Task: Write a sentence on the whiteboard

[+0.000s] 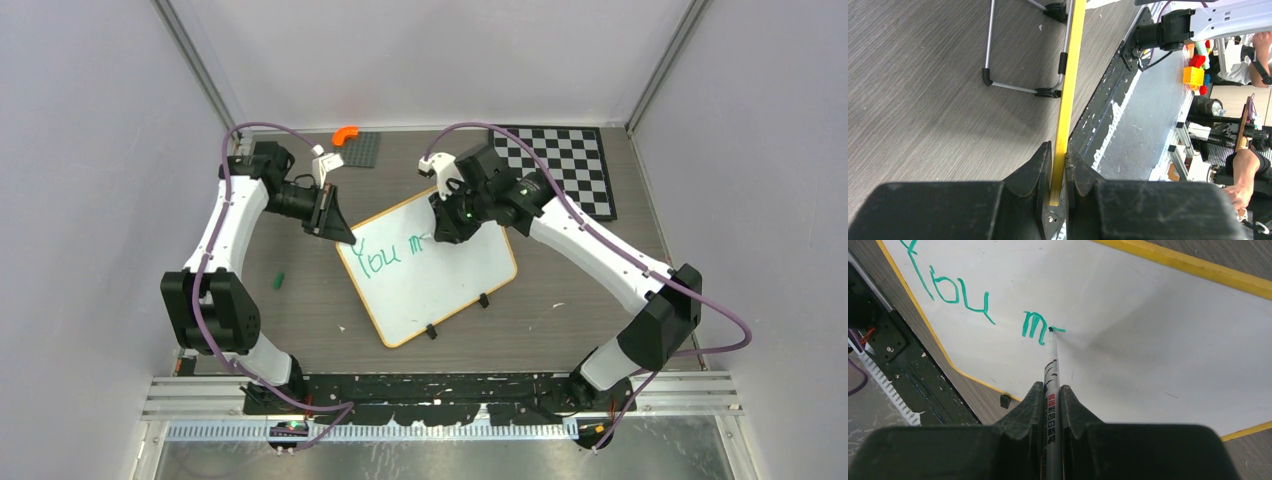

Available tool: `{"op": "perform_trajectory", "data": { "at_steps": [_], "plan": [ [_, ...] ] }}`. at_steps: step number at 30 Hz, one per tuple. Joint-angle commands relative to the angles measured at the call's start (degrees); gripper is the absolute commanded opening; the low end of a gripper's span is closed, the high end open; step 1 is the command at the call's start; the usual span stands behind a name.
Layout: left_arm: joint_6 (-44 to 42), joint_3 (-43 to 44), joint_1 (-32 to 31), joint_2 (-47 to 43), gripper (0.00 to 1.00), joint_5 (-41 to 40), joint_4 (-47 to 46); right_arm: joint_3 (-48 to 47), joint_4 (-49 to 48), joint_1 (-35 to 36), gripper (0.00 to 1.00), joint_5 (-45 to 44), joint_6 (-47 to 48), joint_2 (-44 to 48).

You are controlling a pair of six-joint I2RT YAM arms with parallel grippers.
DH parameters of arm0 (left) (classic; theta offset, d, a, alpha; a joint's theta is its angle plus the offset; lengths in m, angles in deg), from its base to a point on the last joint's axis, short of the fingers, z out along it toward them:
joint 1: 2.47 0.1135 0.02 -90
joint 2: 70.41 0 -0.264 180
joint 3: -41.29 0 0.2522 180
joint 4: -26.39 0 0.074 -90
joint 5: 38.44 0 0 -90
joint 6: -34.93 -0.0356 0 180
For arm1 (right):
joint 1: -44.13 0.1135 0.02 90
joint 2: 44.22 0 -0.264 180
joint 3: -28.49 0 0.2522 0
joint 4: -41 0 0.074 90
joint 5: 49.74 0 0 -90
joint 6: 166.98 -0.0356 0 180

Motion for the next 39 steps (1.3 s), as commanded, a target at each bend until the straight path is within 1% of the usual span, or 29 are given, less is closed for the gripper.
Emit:
{"op": "perform_trajectory", "data": {
  "at_steps": [1,10,17,29,33,39],
  "plan": [
    [0.22,0.93,-1.29,0.73,0.00,-1.32,-0.49,1.72,-2.84,0.35,0.00,-0.04,-0.33,0.73],
    [0.10,0.92,-1.34,0.64,0.00,-1.37,-0.48,3.47,-2.54,0.10,0.00,-1.67,0.51,2.55],
    [0.04,0.79,-1.38,0.60,0.00,-1.42,-0.59,0.80,-0.45,-1.75,0.00,-2.01,2.25,2.42],
    [0.17,1.07,-1.40,0.72,0.00,-1.51,-0.40,-3.36,-0.92,-2.05,0.00,-1.11,1.78,0.12],
    [0.16,0.89,-1.47,0.55,0.00,-1.68,-0.51,-2.62,-0.92,-2.05,0.00,-0.82,1.78,0.25],
    [0.21,0.96,-1.48,0.72,0.00,-1.68,-0.47,1.06,-1.01,-2.08,0.00,-0.53,1.52,1.17]
  ]
}}
